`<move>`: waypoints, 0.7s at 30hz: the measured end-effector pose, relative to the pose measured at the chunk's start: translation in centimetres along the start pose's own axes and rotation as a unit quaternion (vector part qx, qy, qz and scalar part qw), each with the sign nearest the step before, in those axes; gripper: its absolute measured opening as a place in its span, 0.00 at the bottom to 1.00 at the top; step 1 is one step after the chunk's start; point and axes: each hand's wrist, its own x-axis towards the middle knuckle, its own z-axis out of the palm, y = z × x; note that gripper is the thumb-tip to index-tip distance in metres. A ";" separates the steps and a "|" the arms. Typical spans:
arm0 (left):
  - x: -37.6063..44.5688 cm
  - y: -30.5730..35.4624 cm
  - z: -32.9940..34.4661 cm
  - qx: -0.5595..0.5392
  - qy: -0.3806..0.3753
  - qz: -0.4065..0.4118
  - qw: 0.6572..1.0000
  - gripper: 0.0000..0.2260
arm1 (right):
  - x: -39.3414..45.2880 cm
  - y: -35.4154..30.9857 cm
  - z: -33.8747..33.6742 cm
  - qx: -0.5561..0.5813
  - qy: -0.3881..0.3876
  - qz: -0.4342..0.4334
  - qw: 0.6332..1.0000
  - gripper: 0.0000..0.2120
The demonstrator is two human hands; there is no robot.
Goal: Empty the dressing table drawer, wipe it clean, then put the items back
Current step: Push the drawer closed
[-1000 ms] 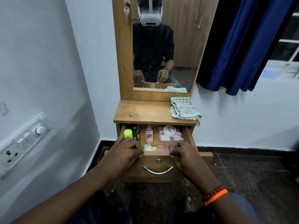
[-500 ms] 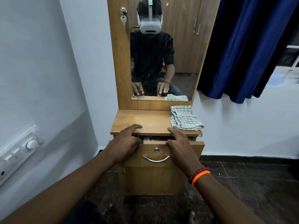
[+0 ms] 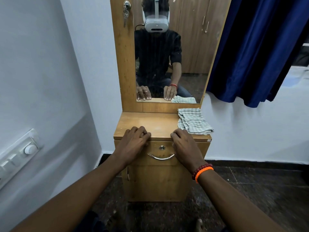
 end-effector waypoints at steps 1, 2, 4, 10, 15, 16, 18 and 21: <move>0.0 0.1 0.0 0.007 0.004 -0.005 1.000 0.17 | 0.0 0.0 0.1 0.000 0.004 0.004 1.000 0.13; 0.0 0.1 0.1 0.011 0.006 -0.010 1.000 0.17 | 0.0 -0.1 0.3 -0.003 0.007 0.006 1.000 0.12; 0.1 0.4 0.1 0.014 0.010 -0.019 1.000 0.16 | 0.0 -0.2 0.5 -0.007 0.013 0.013 1.000 0.12; 0.1 0.9 0.7 0.018 0.008 -0.049 0.999 0.20 | 0.4 -0.5 1.3 0.003 0.037 0.037 0.999 0.11; 0.2 1.0 1.1 0.021 0.012 -0.058 0.998 0.22 | 0.5 -0.3 1.8 0.003 0.054 0.043 0.998 0.12; 0.2 1.1 1.1 0.024 0.012 -0.059 0.998 0.22 | 0.5 -0.2 1.9 0.004 0.059 0.043 0.997 0.13; 0.3 1.2 1.3 0.033 0.020 -0.064 0.997 0.22 | 0.5 -0.1 2.2 0.008 0.063 0.045 0.997 0.14; 0.2 1.6 1.3 0.037 0.031 -0.069 0.996 0.23 | 0.6 0.0 2.4 0.013 0.061 0.048 0.997 0.14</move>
